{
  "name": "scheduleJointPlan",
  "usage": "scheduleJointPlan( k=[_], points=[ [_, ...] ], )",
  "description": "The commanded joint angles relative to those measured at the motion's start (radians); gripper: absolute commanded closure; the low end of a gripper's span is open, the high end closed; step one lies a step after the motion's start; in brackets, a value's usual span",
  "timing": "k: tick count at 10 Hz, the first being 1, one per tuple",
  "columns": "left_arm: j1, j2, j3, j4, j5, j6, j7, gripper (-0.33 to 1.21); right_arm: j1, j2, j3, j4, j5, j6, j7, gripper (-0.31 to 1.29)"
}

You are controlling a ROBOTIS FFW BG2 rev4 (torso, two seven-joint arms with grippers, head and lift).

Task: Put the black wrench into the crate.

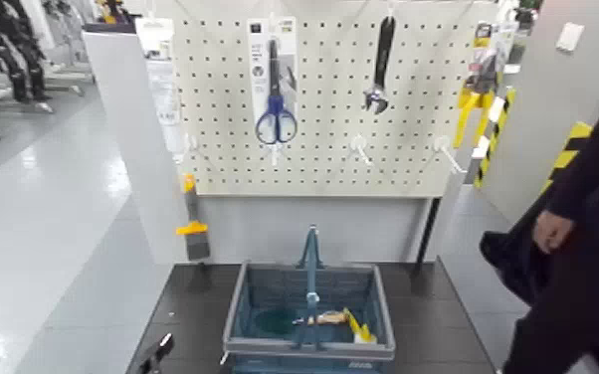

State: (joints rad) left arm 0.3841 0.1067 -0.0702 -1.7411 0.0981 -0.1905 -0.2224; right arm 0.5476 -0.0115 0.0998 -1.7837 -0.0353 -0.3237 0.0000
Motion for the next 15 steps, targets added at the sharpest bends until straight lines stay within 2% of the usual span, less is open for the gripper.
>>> scheduleJointPlan(
  k=[1, 5, 9, 11, 13, 15],
  points=[
    [-0.001, 0.001, -0.002, 0.0, -0.001, 0.0, -0.002, 0.21, 0.0, 0.001, 0.0, 0.0, 0.0, 0.0, 0.002, 0.14],
    [-0.001, 0.001, -0.002, 0.0, -0.001, 0.0, 0.0, 0.21, 0.0, 0.001, -0.002, 0.0, 0.0, -0.003, 0.002, 0.14],
    [-0.002, 0.002, -0.005, 0.0, -0.001, 0.003, 0.0, 0.21, -0.017, 0.005, -0.031, 0.001, -0.011, -0.025, 0.005, 0.15],
    [-0.002, 0.002, -0.006, 0.0, -0.001, 0.003, 0.0, 0.21, -0.046, -0.002, -0.055, -0.014, -0.054, 0.04, 0.038, 0.15],
    [-0.004, 0.002, -0.01, 0.0, 0.0, 0.003, 0.0, 0.21, -0.106, -0.002, -0.103, -0.02, -0.051, 0.12, 0.124, 0.15],
    [-0.008, 0.005, -0.013, 0.0, -0.001, 0.003, 0.0, 0.21, -0.176, -0.001, -0.135, 0.0, -0.069, 0.173, 0.181, 0.14]
  ],
)
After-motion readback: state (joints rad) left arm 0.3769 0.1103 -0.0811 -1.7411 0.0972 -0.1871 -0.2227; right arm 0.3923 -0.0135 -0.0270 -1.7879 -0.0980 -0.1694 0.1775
